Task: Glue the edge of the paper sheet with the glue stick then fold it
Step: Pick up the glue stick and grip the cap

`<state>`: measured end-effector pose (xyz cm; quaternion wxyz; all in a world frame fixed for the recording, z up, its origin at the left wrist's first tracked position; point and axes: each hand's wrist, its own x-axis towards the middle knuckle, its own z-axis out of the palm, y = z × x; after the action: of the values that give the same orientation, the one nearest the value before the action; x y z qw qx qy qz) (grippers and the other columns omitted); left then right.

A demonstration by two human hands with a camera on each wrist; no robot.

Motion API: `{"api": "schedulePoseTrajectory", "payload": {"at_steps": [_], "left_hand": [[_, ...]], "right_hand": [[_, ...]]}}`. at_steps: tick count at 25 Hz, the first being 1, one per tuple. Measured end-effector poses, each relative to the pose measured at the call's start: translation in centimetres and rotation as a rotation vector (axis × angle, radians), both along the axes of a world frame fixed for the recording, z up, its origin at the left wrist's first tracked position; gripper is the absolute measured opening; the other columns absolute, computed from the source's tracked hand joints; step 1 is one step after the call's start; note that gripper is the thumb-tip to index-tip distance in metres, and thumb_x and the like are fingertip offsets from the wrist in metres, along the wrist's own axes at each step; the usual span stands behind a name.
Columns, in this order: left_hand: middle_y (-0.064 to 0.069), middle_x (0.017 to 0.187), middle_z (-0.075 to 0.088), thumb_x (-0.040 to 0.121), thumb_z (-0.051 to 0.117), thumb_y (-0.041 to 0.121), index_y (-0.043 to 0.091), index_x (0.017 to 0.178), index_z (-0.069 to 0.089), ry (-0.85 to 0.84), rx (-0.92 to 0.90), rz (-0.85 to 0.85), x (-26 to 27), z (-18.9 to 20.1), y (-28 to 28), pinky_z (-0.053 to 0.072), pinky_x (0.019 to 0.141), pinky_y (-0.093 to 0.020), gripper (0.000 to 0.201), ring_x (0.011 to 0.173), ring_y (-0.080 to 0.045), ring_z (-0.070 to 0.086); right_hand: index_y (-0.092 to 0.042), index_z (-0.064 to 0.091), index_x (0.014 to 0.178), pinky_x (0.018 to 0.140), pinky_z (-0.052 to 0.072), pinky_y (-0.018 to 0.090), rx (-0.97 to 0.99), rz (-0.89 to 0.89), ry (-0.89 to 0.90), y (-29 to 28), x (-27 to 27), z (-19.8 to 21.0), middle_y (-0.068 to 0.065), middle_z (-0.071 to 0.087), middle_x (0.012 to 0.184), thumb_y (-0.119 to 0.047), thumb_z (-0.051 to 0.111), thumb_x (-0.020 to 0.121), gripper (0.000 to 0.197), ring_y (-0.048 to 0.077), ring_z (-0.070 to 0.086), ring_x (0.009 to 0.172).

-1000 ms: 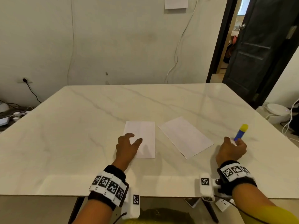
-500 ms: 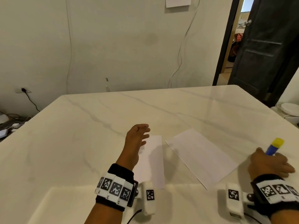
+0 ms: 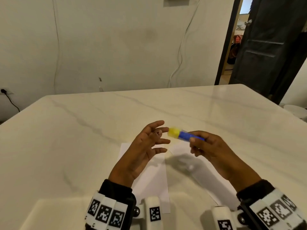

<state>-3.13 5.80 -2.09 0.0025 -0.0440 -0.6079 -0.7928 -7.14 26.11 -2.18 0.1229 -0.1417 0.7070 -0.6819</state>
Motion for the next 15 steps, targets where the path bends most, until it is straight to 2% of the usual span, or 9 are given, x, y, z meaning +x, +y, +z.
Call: {"api": "schedulePoseTrajectory", "payload": {"at_steps": [2,4,7,9,11,13,15], "left_hand": [[0.001,0.115,0.062,0.080,0.055,0.025,0.025,0.125,0.052,0.048,-0.045,-0.020,0.2,-0.4,-0.6,0.052,0.069,-0.024,0.045,0.089,-0.012,0.060],[0.003,0.104,0.065,0.077,0.063,0.023,0.025,0.116,0.059,0.112,-0.155,0.029,0.3,-0.6,-1.0,0.052,0.070,-0.023,0.040,0.082,-0.010,0.062],[0.010,0.084,0.067,0.073,0.072,0.016,0.023,0.101,0.064,0.148,-0.264,0.104,0.5,-0.8,-1.0,0.055,0.081,-0.030,0.030,0.077,-0.012,0.065],[0.010,0.079,0.068,0.075,0.067,0.010,0.023,0.095,0.066,0.165,-0.337,0.140,0.6,-0.7,-0.8,0.056,0.083,-0.033,0.024,0.076,-0.014,0.066],[0.005,0.079,0.067,0.081,0.062,0.005,0.022,0.091,0.066,0.195,-0.355,0.167,0.8,-0.8,-0.7,0.056,0.077,-0.031,0.019,0.070,-0.014,0.066],[0.001,0.079,0.065,0.084,0.058,0.015,0.020,0.090,0.062,0.247,-0.407,0.173,1.0,-0.8,-0.5,0.054,0.070,-0.023,0.009,0.065,-0.011,0.064],[0.003,0.079,0.061,0.085,0.047,0.026,0.022,0.090,0.055,0.305,-0.511,0.173,1.3,-0.9,-0.2,0.051,0.066,-0.018,0.011,0.064,-0.008,0.062]], "right_hand": [[-0.016,0.071,0.092,0.059,0.044,0.020,0.039,0.132,-0.026,-1.3,-0.4,-0.1,-0.007,0.058,0.059,-0.016,0.059,0.084,0.015,0.009,0.050,0.056],[-0.018,0.072,0.089,0.054,0.042,0.018,0.023,0.144,-0.038,-1.9,-0.7,-0.4,-0.006,0.056,0.056,-0.018,0.061,0.081,0.014,0.009,0.047,0.053],[-0.018,0.073,0.084,0.049,0.040,0.017,-0.050,0.098,-0.027,-1.7,-0.9,-0.8,-0.006,0.055,0.056,-0.020,0.062,0.076,0.014,0.010,0.045,0.051],[-0.020,0.075,0.079,0.046,0.039,0.017,-0.100,0.071,-0.023,-1.3,-0.7,-0.8,-0.003,0.056,0.055,-0.022,0.066,0.071,0.012,0.011,0.044,0.050],[-0.022,0.076,0.074,0.044,0.038,0.016,-0.103,0.082,0.001,-1.3,-0.3,-0.7,-0.002,0.057,0.053,-0.022,0.073,0.069,0.007,0.009,0.044,0.048],[-0.024,0.076,0.071,0.043,0.038,0.016,-0.105,0.090,0.039,-1.5,0.0,-0.7,-0.002,0.058,0.052,-0.022,0.071,0.069,0.006,0.008,0.045,0.046],[-0.025,0.076,0.070,0.043,0.039,0.015,-0.113,0.087,0.078,-1.6,0.1,-0.9,-0.001,0.059,0.052,-0.022,0.066,0.069,0.011,0.007,0.046,0.046]]}}
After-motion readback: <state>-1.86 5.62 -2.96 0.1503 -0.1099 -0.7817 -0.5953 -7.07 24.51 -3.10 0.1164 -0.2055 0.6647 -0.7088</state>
